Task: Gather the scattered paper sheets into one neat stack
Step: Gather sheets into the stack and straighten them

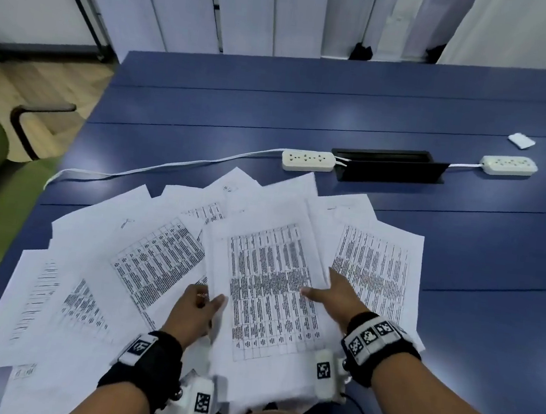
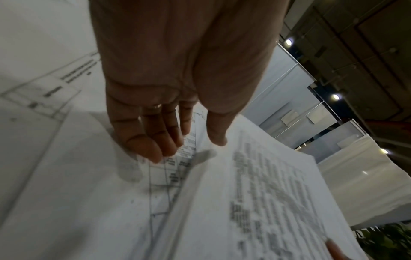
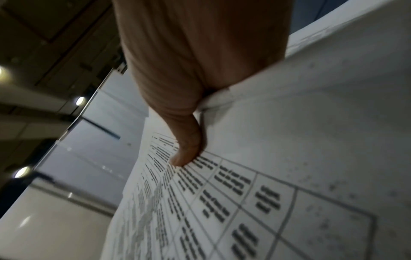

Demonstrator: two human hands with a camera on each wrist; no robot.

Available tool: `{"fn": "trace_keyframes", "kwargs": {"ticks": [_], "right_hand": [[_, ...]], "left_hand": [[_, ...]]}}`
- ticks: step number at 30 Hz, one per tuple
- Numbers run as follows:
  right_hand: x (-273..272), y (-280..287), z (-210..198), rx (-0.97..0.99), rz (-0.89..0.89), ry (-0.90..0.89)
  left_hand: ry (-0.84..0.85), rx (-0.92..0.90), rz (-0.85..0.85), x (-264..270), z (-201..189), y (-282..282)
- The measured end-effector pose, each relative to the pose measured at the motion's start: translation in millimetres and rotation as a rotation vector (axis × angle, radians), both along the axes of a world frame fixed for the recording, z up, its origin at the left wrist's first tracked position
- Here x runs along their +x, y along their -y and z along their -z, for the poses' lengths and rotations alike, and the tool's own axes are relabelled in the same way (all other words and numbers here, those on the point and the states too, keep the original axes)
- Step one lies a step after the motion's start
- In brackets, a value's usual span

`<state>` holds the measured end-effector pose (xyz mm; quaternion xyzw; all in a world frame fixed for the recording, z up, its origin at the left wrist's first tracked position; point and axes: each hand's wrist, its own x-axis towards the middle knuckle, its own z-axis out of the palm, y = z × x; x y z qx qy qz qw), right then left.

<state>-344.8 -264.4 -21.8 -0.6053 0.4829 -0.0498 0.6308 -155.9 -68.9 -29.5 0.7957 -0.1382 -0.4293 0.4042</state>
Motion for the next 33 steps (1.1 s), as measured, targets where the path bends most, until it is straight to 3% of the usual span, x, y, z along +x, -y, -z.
{"fn": "trace_keyframes", "kwargs": {"ticks": [3, 5, 8, 11, 14, 20, 24, 27, 31, 33], "right_hand": [[-16, 12, 0, 0.095, 0.238, 0.082], [-30, 24, -2, 0.072, 0.387, 0.046], [-54, 40, -6, -0.092, 0.518, -0.222], [-74, 42, -4, -0.288, 0.400, -0.758], [-81, 37, 4, -0.347, 0.347, -0.856], [-90, 45, 11, -0.243, 0.478, -0.659], [-80, 40, -3, -0.498, 0.547, -0.450], [-62, 42, -40, -0.646, 0.513, -0.262], [-46, 50, -102, -0.428, 0.426, 0.237], [-42, 51, -118, -0.340, 0.393, 0.383]], "left_hand": [[0.030, 0.033, -0.023, 13, 5, -2], [0.125, 0.024, 0.005, 20, 5, -3], [0.374, 0.164, 0.070, 28, 10, -5], [0.519, 0.359, 0.093, 29, 6, -5], [0.514, 0.460, 0.128, 22, 6, -5], [0.474, 0.463, 0.156, 10, 9, -1], [0.527, 0.526, 0.236, 6, 6, 0], [0.572, 0.519, 0.290, 2, 5, 3], [0.648, 0.443, 0.395, -3, 5, 12], [0.606, 0.367, 0.414, -3, 6, 18]]}}
